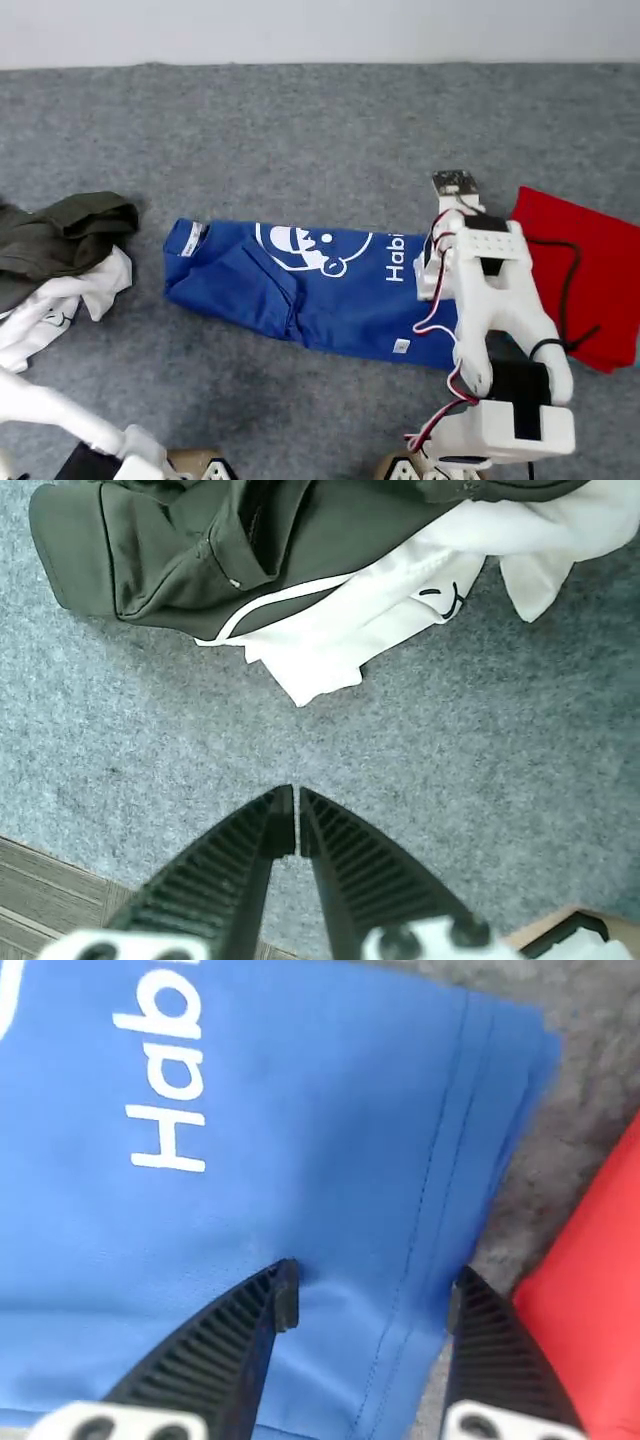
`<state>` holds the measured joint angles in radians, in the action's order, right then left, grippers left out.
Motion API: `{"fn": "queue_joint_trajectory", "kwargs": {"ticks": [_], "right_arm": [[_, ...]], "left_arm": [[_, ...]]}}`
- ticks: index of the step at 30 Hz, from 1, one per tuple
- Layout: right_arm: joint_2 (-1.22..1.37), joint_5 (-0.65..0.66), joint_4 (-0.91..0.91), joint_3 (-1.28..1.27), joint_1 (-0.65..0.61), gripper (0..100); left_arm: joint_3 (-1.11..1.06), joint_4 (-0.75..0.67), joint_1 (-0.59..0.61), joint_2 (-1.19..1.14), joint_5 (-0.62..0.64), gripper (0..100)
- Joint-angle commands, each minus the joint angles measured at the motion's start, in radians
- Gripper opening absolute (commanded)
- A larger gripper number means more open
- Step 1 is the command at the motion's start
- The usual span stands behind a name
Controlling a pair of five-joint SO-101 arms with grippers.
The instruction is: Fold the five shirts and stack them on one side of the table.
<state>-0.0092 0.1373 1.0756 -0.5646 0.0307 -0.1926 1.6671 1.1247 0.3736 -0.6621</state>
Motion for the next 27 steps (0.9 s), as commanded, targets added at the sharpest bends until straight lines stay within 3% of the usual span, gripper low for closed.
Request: {"fn": "queue_joint_trajectory", "kwargs": {"ticks": [1, 8, 14, 20, 27], "right_arm": [[-0.045, -0.009, -0.058, -0.032, 0.012, 24.6], [0.124, -0.008, -0.033, 0.023, 0.013, 22.8], [0.231, -0.003, 0.035, 0.147, 0.013, 0.3], [0.163, -0.002, 0.062, 0.149, 0.008, 1.0], [-0.107, -0.002, 0.182, 0.153, -0.073, 1.0]], "left_arm": [[0.010, -0.014, -0.005, 0.035, -0.008, 3], [0.010, -0.014, 0.000, 0.035, -0.009, 3], [0.010, -0.014, -0.005, 0.035, -0.009, 3], [0.010, -0.014, -0.006, 0.035, -0.011, 3], [0.051, 0.014, -0.006, 0.037, -0.011, 3]]}}
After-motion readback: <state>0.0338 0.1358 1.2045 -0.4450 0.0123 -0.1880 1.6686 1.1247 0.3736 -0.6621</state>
